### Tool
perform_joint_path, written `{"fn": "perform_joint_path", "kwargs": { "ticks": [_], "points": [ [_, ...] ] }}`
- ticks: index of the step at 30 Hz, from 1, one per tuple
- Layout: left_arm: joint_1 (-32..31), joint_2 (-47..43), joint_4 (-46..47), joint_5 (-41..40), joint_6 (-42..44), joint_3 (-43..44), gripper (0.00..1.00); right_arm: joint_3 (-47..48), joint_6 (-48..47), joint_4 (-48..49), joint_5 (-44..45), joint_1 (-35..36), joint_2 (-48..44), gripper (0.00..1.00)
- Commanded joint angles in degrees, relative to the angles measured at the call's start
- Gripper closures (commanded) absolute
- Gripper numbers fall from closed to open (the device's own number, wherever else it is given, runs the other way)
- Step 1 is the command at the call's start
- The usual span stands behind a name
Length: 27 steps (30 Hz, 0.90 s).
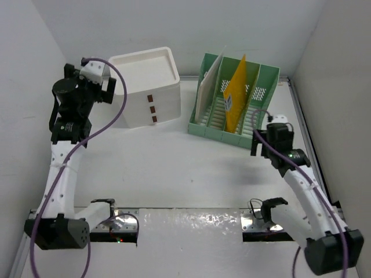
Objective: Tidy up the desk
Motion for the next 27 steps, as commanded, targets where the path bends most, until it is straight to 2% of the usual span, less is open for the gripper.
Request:
{"fn": "perform_joint_path", "kwargs": {
  "ticks": [1,2,4,5,7,11,15,20,23,27],
  "points": [
    [6.97,0.50,-6.06,3.37,2.70,-8.86,0.00,-3.08,-0.58,6.64,-17.31,-13.26,-0.03,0.01],
    [9.42,-0.03,-5.97,3.81,2.78,-10.54,0.00,-3.87,-0.58,7.70,-18.73,-19.47,0.23,0.01],
    [12.06,-0.29,-3.09,1.64,1.74,-16.31,0.00,-6.42,-0.32,11.56,-26.25,-25.92,1.98,0.01],
    [12.95,-0.91,-1.33,0.40,1.38,-18.36,0.00,-7.56,0.38,13.14,-28.22,-31.43,2.77,0.01],
    [15.40,-1.52,1.66,-0.49,1.20,-23.55,0.01,-9.59,1.96,15.35,-28.59,-33.94,4.35,0.01],
    [16.30,-3.37,4.48,-1.55,1.20,-29.88,0.00,-11.43,3.02,14.12,-20.35,-34.04,2.00,0.01],
    [16.30,-2.58,8.43,-1.89,-0.37,-34.97,0.00,-16.43,6.79,17.11,-16.47,-33.95,-5.03,0.01],
    [16.39,-0.21,11.95,-3.75,-4.15,-37.18,0.00,-21.27,8.21,21.76,-15.66,-33.95,-12.42,0.01],
    [16.39,-0.03,15.56,-2.08,-6.09,-39.99,0.00,-20.32,7.94,20.20,-16.28,-33.95,-12.08,0.01],
    [16.39,3.04,17.49,-3.04,-5.92,-39.65,0.00,-18.91,9.62,19.22,-16.72,-33.95,-10.32,0.01]
  ]
}}
